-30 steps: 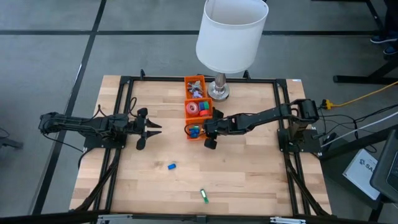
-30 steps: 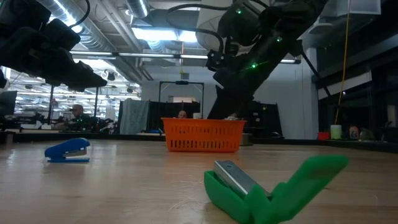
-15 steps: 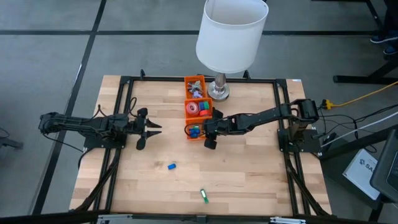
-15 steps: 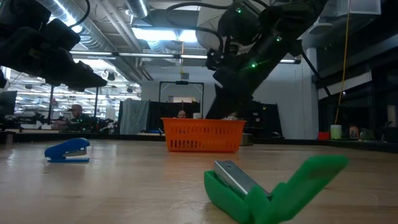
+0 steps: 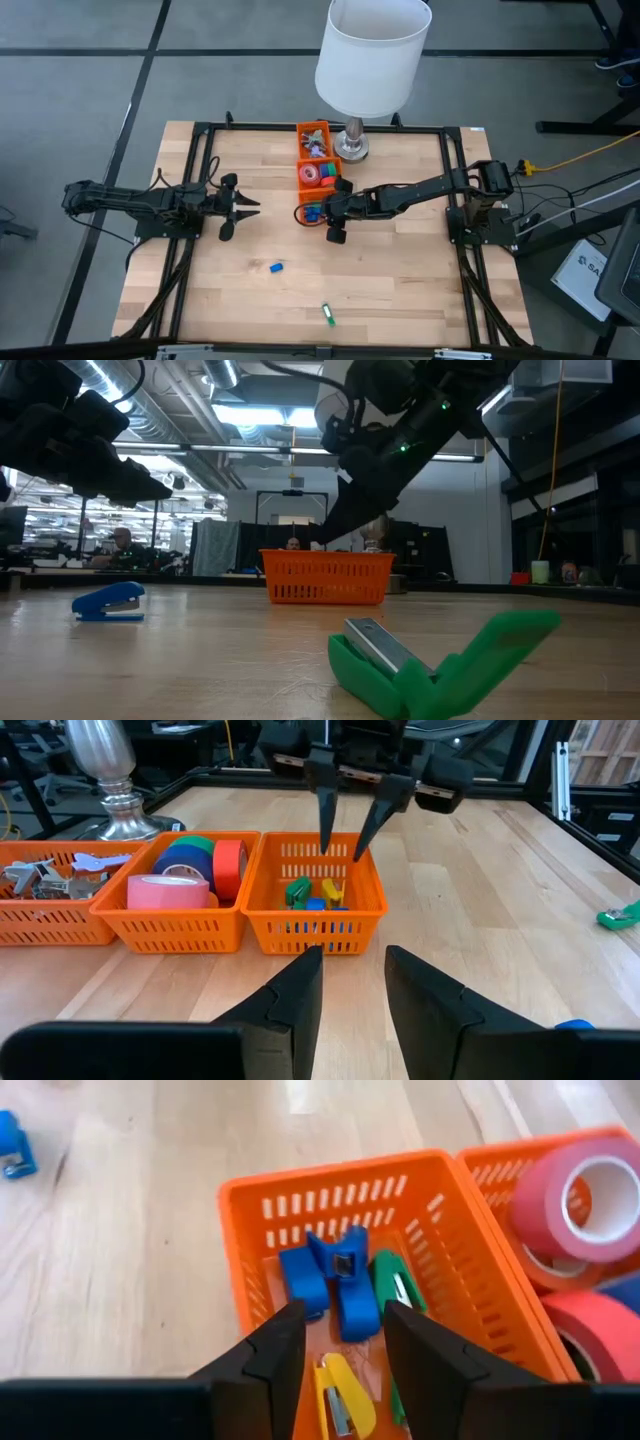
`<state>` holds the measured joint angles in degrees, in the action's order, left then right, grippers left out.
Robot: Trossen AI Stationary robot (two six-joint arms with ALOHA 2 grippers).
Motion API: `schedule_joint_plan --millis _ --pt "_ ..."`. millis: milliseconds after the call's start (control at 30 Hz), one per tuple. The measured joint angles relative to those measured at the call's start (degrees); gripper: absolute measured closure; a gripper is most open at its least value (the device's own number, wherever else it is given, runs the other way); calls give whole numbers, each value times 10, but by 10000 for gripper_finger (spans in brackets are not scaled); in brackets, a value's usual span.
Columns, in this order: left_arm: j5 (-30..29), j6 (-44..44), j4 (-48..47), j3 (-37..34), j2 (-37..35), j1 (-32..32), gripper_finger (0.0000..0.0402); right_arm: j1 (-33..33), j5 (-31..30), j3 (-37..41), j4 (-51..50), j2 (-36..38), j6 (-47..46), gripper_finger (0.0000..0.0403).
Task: Pick and place Stapler, Stapler remover, tape
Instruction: Put the green stapler into the bottom orange basket
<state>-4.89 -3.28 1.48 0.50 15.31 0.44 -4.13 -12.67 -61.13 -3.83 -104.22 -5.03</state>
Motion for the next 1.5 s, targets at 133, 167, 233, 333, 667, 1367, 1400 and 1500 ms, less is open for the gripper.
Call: schedule_joint_plan --millis 133,167,233,333,667,1367,1400,1500 --pt "0 0 0 0 0 0 292 -12 0 -11 -7 0 48 270" --pt "0 0 0 0 0 0 292 -16 0 -11 -5 0 65 271" --pt "0 0 0 0 0 0 294 -22 7 -11 -5 0 100 275" --pt "0 0 0 0 0 0 295 -33 37 -11 -5 0 159 282" --pt "0 0 0 0 0 0 294 -62 224 -11 29 0 281 310" --pt "0 0 0 0 0 0 292 -120 280 -11 114 0 180 312" --pt "0 0 0 0 0 0 293 -126 291 -11 114 0 173 312" --pt "0 0 0 0 0 0 295 -142 330 -14 112 0 123 312"
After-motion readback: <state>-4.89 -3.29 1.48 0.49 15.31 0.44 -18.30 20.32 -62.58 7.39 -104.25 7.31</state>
